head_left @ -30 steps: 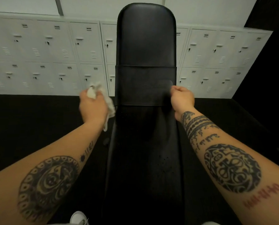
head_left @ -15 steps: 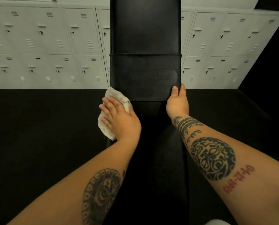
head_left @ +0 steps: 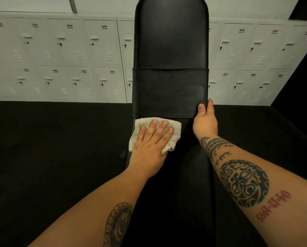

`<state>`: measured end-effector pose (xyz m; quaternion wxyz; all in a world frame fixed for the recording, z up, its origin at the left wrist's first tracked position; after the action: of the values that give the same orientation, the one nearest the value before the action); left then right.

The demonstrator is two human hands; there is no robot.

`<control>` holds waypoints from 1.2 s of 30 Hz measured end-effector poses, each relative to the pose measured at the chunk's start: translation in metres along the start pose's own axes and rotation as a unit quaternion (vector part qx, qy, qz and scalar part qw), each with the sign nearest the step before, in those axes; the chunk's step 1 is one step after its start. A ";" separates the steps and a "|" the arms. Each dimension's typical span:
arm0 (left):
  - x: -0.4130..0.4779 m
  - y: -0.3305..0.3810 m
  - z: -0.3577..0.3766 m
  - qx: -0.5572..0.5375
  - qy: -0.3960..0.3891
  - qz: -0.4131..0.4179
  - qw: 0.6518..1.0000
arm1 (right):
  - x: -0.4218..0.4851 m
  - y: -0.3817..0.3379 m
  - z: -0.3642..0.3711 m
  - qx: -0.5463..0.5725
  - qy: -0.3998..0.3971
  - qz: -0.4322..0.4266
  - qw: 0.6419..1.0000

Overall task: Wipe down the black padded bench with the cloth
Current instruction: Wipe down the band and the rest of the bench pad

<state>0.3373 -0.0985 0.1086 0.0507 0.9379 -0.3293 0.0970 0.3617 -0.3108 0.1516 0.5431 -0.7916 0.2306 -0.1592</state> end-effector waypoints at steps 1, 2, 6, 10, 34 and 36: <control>-0.003 -0.008 0.000 -0.017 -0.002 -0.027 0.999 | -0.001 -0.001 0.000 -0.009 0.004 0.000 1.000; -0.007 -0.015 -0.001 -0.038 -0.003 -0.052 0.998 | -0.002 -0.002 0.000 -0.013 0.008 0.001 1.000; -0.018 -0.040 -0.002 -0.134 0.003 -0.172 0.976 | -0.004 -0.004 -0.001 -0.020 0.008 0.001 1.000; -0.033 -0.049 -0.006 -0.194 0.030 -0.260 0.945 | -0.007 -0.005 -0.003 -0.032 0.017 -0.013 0.999; -0.017 -0.020 0.010 0.015 -0.013 -0.056 0.998 | -0.007 0.000 -0.002 -0.072 0.063 -0.041 0.995; -0.024 -0.025 0.011 -0.024 -0.020 -0.086 0.996 | -0.007 -0.001 -0.002 -0.072 0.061 -0.041 0.995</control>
<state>0.3363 -0.0667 0.0922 0.0743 0.9629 -0.2510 0.0659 0.3548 -0.3080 0.1535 0.4626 -0.8261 0.2415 -0.2128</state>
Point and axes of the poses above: each hand's wrist, its own x-axis towards the middle knuckle, its own z-axis out of the palm, y = z × x, the point moved 8 cm from there along x, towards the middle knuckle, and after that the axes turned 9 degrees about -y, right-handed, at the moved point
